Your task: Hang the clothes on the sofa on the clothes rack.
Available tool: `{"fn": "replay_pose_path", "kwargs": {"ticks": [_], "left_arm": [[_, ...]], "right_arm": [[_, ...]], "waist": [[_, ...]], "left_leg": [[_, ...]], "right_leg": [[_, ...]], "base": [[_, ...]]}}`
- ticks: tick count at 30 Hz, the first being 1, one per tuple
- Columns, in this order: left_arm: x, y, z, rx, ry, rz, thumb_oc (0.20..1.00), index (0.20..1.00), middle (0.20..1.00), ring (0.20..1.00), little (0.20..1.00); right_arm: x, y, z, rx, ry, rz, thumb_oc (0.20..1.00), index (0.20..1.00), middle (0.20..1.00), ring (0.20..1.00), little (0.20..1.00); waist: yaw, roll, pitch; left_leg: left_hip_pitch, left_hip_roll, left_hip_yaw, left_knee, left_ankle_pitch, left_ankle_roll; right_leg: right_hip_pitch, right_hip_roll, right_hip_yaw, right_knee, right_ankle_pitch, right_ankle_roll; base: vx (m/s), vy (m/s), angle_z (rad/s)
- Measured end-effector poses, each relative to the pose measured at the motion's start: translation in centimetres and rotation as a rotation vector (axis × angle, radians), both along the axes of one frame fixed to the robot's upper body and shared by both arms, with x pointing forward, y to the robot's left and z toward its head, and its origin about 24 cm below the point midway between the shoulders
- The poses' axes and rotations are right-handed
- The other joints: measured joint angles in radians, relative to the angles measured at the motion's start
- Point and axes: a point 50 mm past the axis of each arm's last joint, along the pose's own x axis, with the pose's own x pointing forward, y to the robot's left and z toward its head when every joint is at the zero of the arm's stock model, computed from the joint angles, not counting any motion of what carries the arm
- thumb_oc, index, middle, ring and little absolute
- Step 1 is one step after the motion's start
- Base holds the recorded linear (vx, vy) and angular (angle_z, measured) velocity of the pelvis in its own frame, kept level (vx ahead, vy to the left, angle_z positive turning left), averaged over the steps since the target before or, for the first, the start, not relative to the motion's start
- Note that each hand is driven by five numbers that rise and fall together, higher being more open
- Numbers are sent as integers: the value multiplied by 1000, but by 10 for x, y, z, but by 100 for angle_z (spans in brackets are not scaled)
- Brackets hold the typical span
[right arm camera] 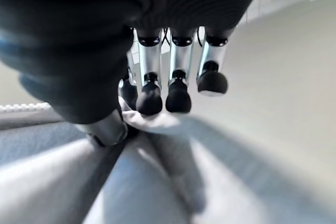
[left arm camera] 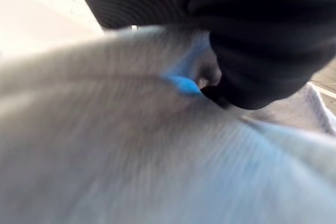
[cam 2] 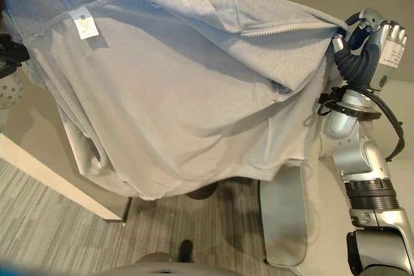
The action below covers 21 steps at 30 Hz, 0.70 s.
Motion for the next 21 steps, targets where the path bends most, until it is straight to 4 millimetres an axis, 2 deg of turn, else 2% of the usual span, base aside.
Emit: {"fn": "replay_pose_path", "kwargs": {"ticks": [1, 3, 6, 7, 8, 9, 10, 11, 12, 13, 14, 16, 18, 20, 21], "left_arm": [[0, 2, -10, 7, 39, 8, 200, 200, 200, 200, 200], [-3, 6, -20, 38, 83, 44, 200, 200, 200, 200, 200], [-5, 9, -34, 52, 140, 59, 200, 200, 200, 200, 200], [-4, 8, -37, 25, 136, 40, 200, 200, 200, 200, 200], [-3, 5, -40, 25, 145, 27, 200, 200, 200, 200, 200], [-2, 5, -42, 14, 148, 22, 200, 200, 200, 200, 200], [6, 2, -48, -32, 166, 2, 200, 200, 200, 200, 200], [8, -1, -51, -25, 180, -5, 200, 200, 200, 200, 200], [9, -2, -53, -29, 190, -13, 200, 200, 200, 200, 200], [11, -4, -58, -44, 203, -22, 200, 200, 200, 200, 200], [10, -8, -58, -42, 203, -38, 200, 200, 200, 200, 200], [14, -11, -55, -34, 211, -48, 200, 200, 200, 200, 200], [30, -19, -52, -13, 247, -62, 200, 200, 200, 200, 200], [34, -20, -49, -13, 258, -60, 200, 200, 200, 200, 200], [35, -20, -48, -29, 269, -70, 200, 200, 200, 200, 200]], "right_arm": [[0, -1, -2, 2, 10, -5, 200, 200, 200, 200, 200], [-2, -1, -6, 0, 22, -4, 200, 200, 200, 200, 200], [-6, -6, -15, 1, 49, -18, 200, 200, 200, 200, 200], [-7, -8, -17, -3, 56, -23, 200, 200, 200, 200, 200], [-7, -9, -20, 1, 65, -22, 200, 200, 200, 200, 200], [-8, -10, -18, -11, 62, -23, 200, 200, 200, 200, 200], [-8, -11, -16, -24, 62, -26, 200, 200, 200, 200, 200], [-9, -13, -14, -36, 62, -33, 200, 200, 200, 200, 200], [-11, -18, -8, -61, 57, -53, 200, 200, 200, 200, 200], [-11, -21, -8, -64, 59, -64, 200, 200, 200, 200, 200], [-10, -24, -9, -66, 73, -75, 200, 200, 200, 200, 200], [-7, -31, -14, -76, 123, -94, 200, 200, 200, 200, 200], [0, -36, -25, -109, 222, -107, 200, 200, 200, 200, 200], [2, -35, -26, -110, 243, -98, 200, 200, 200, 200, 200], [4, -34, -24, -109, 246, -91, 200, 200, 200, 200, 200]], "waist": [[-2, 7, -4], [-15, 2, -9], [-20, -27, -42], [-14, -22, -46], [-28, -7, -44], [-42, -12, -45], [-61, -2, -40], [-88, -15, -41], [-96, -38, -48], [-90, -34, -58], [-84, -40, -85], [-79, -21, -103], [-81, -30, -118], [-81, -33, -124], [-82, -37, -123]], "left_leg": [[30, 1, 0, -12, -15, -4], [60, 3, 0, -31, -14, -8], [71, -5, -12, -45, -27, -14], [75, 7, -32, -55, -28, -3], [78, 19, -53, -64, -24, -9], [77, 25, -65, -66, -22, -3], [68, 40, -86, -66, -27, -4], [73, 28, -102, -71, -29, -9], [104, 5, -116, -89, -28, -8], [129, 5, -120, -104, -28, -14], [134, 8, -125, -97, -51, -51], [162, 56, -154, -109, -72, -81], [167, 93, -176, -111, -93, -114], [166, 119, -174, -107, -103, -131], [166, 130, -173, -97, -110, -152]], "right_leg": [[-11, -1, -22, -7, -4, 4], [-7, 17, -18, -53, -10, 13], [-38, 86, -18, -148, -9, 8], [-75, 131, -6, -135, -29, 0], [-89, 181, 17, -197, -19, -14], [-156, 227, 22, -222, 19, -49], [-229, 277, 58, -240, 73, -42], [-258, 265, 64, -275, 88, -40], [-262, 232, 54, -267, 104, -52], [-264, 230, 38, -233, 110, -60], [-259, 229, 26, -249, 157, -64], [-206, 250, -27, -313, 178, -63], [-159, 281, -39, -375, 195, -84], [-154, 303, -43, -389, 200, -92], [-145, 313, -44, -408, 223, -98]], "base": [[136, 141, -13], [145, 85, 1], [173, 27, 4], [130, 7, 19], [129, 11, 19], [167, 0, 55], [193, -65, 67], [195, -69, 88], [209, -110, 67], [233, -100, 42], [286, -139, 27], [175, -119, 33], [91, -81, 36], [79, -61, 12], [147, -101, -1]]}}
